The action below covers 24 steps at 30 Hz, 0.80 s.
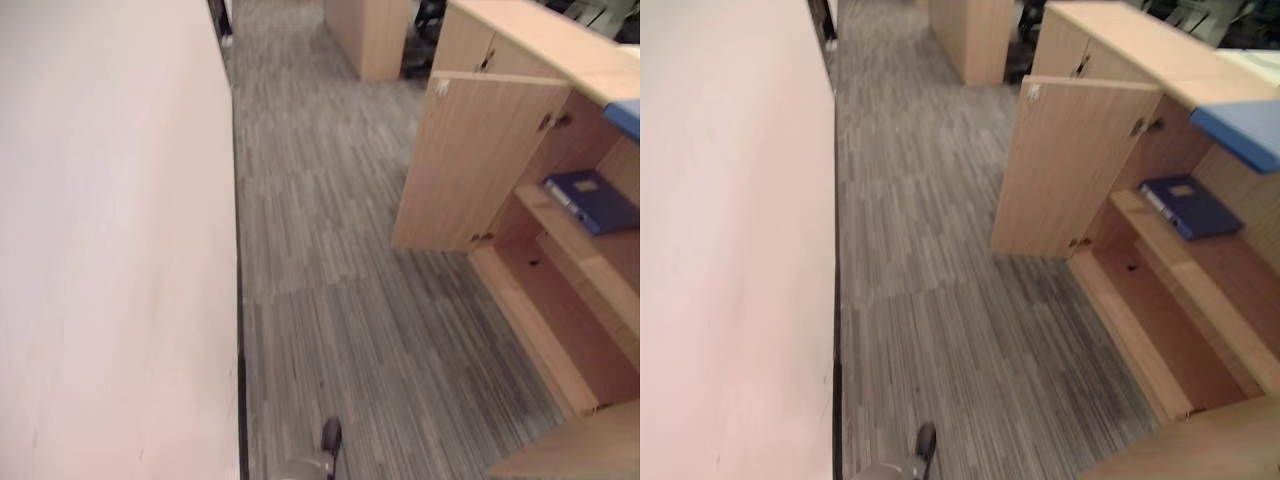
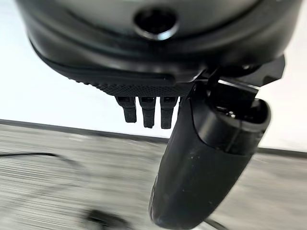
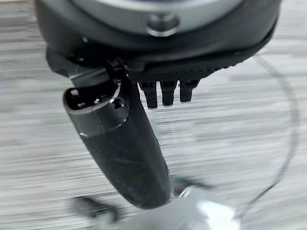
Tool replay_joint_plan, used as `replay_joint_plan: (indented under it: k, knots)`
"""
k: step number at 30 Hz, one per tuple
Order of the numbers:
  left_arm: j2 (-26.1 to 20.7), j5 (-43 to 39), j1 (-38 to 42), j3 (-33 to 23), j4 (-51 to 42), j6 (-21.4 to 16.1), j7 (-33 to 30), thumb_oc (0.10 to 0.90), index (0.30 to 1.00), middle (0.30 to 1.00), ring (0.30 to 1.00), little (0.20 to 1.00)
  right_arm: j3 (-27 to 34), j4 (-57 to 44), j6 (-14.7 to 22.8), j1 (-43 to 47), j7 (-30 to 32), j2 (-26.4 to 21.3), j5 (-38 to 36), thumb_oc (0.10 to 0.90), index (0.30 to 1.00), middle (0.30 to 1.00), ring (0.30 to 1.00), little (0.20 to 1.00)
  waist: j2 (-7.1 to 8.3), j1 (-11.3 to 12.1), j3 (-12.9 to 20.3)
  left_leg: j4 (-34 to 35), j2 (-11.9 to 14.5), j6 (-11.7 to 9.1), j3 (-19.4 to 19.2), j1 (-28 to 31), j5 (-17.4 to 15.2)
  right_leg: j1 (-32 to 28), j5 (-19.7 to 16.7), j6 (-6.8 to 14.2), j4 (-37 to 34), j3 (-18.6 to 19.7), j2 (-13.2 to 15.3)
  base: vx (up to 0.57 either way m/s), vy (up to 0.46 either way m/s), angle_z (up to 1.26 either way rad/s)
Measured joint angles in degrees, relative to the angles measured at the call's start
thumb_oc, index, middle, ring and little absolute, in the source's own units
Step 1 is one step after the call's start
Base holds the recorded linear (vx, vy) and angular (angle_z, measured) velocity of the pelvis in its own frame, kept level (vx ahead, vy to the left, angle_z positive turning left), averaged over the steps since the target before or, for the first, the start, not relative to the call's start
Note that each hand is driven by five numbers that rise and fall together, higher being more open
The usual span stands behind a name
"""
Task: Put the empty folder in the office cabinet
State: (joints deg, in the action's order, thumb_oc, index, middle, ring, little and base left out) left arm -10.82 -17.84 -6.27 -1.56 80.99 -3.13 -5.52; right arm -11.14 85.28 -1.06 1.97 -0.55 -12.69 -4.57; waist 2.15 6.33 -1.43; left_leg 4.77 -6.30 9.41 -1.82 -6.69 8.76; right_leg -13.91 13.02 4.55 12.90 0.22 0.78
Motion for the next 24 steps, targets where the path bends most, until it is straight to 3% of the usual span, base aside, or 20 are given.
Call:
replay_joint_plan:
  k: [1, 4, 5, 7, 9, 11, 13, 15, 16, 17, 18, 19, 20, 22, 24]
  knots:
    - [-0.21, 0.01, 2.21, 0.38, -0.91, -1.04, -0.03, 0.8, 0.9, 0.9, 0.9, 0.9, 0.0, -0.26, 0.3, 0.21, 0.06, -0.01, 0.0, 0.8, 0.9, 0.9, 0.9, 0.9, 0.1, -0.35, 1.62, -0.04, -1.16, 0.53, -0.53, 1.02, -1.16, 2.38, 0.42, 1.03, 3.34, -0.96, 3.08, 0.28, 0.263, -0.15]
    - [-0.47, 0.04, 7.37, 1.25, -2.36, -2.2, -0.04, 0.8, 0.9, 0.9, 0.9, 0.9, 0.18, -2.46, 0.02, 0.82, 0.41, -1.05, -0.06, 0.8, 0.9, 0.9, 0.9, 0.9, -0.02, -0.2, 2.34, -0.07, -3.63, 1.84, 0.18, 2.41, -3.17, 7.34, 0.04, 3.29, 10.99, -1.2, 8.08, 0.24, 0.325, 0.11]
    - [-0.7, 0.05, 8.7, 1.74, -2.7, -2.08, -0.01, 0.8, 0.9, 0.9, 0.9, 0.9, 0.22, -4.26, -0.19, 1.48, 0.57, -1.65, -0.09, 0.8, 0.9, 0.9, 0.9, 0.9, 0.02, -0.3, 2.25, -0.07, -4.92, 2.77, 0.28, 3.17, -3.97, 10.6, -2.96, 4.11, 18.28, -1.12, 10.22, 0.16, 0.265, 0.14]
    - [-0.69, 0.13, 8.91, 3.09, -2.65, -1.61, -0.03, 0.8, 0.9, 0.9, 0.9, 0.9, -0.08, -6.64, -0.17, 1.04, 1.17, -3.38, -0.13, 0.8, 0.9, 0.9, 0.9, 0.9, -1.38, -0.64, 1.88, -0.07, -5.7, 3.88, 1.18, 6.03, -5.23, 13.28, -3.97, 3.23, 27.82, -4.11, 12.2, 0.19, 0.242, 0.17]
    - [-0.96, 0.2, 7.68, 4.28, -2.76, -1.34, -0.1, 0.8, 0.9, 0.9, 0.9, 0.9, -0.57, -8.13, 0.34, 1.12, 1.71, -4.17, -0.2, 0.8, 0.9, 0.9, 0.9, 0.9, -2.83, -1.06, 1.51, -0.06, -5.65, 4.58, 1.85, 7.97, -6.14, 16.17, -3.02, 1.98, 31.59, -7.26, 13.21, 0.12, 0.07, 0.08]
    - [-1.38, 0.2, 6.79, 4.28, -2.72, -0.64, -0.14, 0.8, 0.9, 0.9, 0.9, 0.9, -0.64, -9.1, 0.59, 1.71, 1.74, -3.88, -0.58, 0.8, 0.9, 0.9, 0.9, 0.9, -4.84, -1.75, 0.41, -0.2, -5.43, 2.79, 2.4, 9.03, -7.0, 19.61, -1.76, 1.72, 30.74, -8.56, 12.96, 0.1, 0.015, 0.07]
    - [-0.31, 0.5, 6.33, 4.82, -3.54, -0.97, 1.17, 0.8, 0.9, 0.9, 0.9, 0.9, -0.36, -10.6, 0.63, 2.57, 1.88, -3.54, -2.15, 0.8, 0.9, 0.9, 0.9, 0.9, -6.26, -2.25, -2.12, -0.66, -5.17, 1.83, 2.42, 9.91, -7.33, 22.7, -0.33, 0.99, 26.47, -9.97, 12.68, 0.13, -0.03, 0.0]
    - [0.72, 0.67, 5.77, 4.57, -3.94, -0.82, 1.25, 0.8, 0.9, 0.9, 0.9, 0.9, 0.09, -13.65, 0.75, 3.21, 1.87, -3.74, -2.47, 0.8, 0.9, 0.9, 0.9, 0.9, -7.63, -3.27, -3.7, -0.69, -4.39, -0.46, 1.9, 9.84, -8.09, 25.26, -1.72, 0.32, 15.88, -13.41, 11.46, 0.16, -0.089, -0.15]
    - [0.85, 0.67, 5.82, 4.47, -3.95, -0.75, 1.26, 0.8, 0.9, 0.9, 0.9, 0.9, 0.1, -13.92, 0.9, 3.28, 1.89, -3.74, -2.49, 0.8, 0.9, 0.9, 0.9, 0.9, -7.82, -3.38, -4.04, -0.69, -4.22, -0.76, 1.84, 9.9, -7.93, 25.66, -2.13, 0.41, 14.19, -13.8, 11.07, 0.24, -0.165, -0.17]
    - [1.34, 0.75, 5.58, 3.17, -3.56, -0.47, 1.06, 0.8, 0.9, 0.9, 0.9, 0.9, 0.13, -14.99, 0.82, 3.02, 2.03, -3.18, -3.16, 0.8, 0.9, 0.9, 0.9, 0.9, -6.35, -4.45, -5.71, -2.54, -2.93, -8.93, -2.74, 10.47, -13.2, 25.18, -6.06, -0.51, 3.74, -14.86, 9.45, 0.19, -0.148, 0.34]
    - [0.35, 0.76, 5.94, 2.17, -3.32, -0.36, 1.35, 0.8, 0.9, 0.9, 0.9, 0.9, 0.94, -16.21, 0.93, 2.58, 2.21, -1.8, -4.09, 0.8, 0.9, 0.9, 0.9, 0.9, -4.99, -6.53, -6.96, -8.52, -1.66, -1.95, -5.1, 8.64, -14.83, 25.08, -10.14, 3.46, -0.87, -15.15, 11.31, 0.28, -0.194, 0.28]
    - [0.37, 0.84, 6.0, 2.04, -3.19, -0.27, 1.19, 0.8, 0.9, 0.9, 0.9, 0.9, 1.3, -16.62, 0.94, 2.64, 2.28, -1.49, -4.64, 0.8, 0.9, 0.9, 0.9, 0.9, -3.44, -6.02, -7.44, -7.4, -2.85, 0.11, -6.01, 9.96, -14.9, 25.43, -11.69, 5.1, -3.01, -14.75, 12.49, 0.26, -0.151, 0.04]
    - [0.38, 0.89, 5.66, 1.25, -2.84, -0.22, 0.46, 0.8, 0.9, 0.9, 0.9, 0.9, 1.2, -17.26, 0.48, 3.34, 2.26, -1.18, -4.65, 0.8, 0.9, 0.9, 0.9, 0.9, -2.44, -6.01, -8.05, -5.47, -3.4, -0.98, -6.62, 11.67, -14.75, 26.95, -14.55, 5.01, -8.01, -14.92, 11.9, 0.29, -0.154, -0.31]
    - [0.28, 1.22, 6.03, -0.42, -2.24, 0.53, -0.02, 0.8, 0.9, 0.9, 0.9, 0.9, 1.6, -17.67, 0.66, 2.81, 2.27, -1.19, -4.68, 0.8, 0.9, 0.9, 0.9, 0.9, -1.74, -6.41, -8.95, -4.55, -3.62, -0.6, -6.02, 12.41, -13.8, 27.75, -18.06, 5.21, -15.48, -15.03, 10.34, 0.34, -0.172, 0.03]
    - [0.49, 1.24, 5.86, -1.05, -1.9, 0.76, 0.06, 0.8, 0.9, 0.9, 0.9, 0.9, 2.98, -17.48, 0.67, 2.52, 2.22, -1.17, -4.99, 0.8, 0.9, 0.9, 0.9, 0.9, -1.57, -6.47, -9.17, -3.29, -4.01, -1.57, -4.99, 14.28, -14.34, 28.57, -21.02, 4.77, -16.88, -15.28, 8.87, 0.25, -0.118, 0.25]
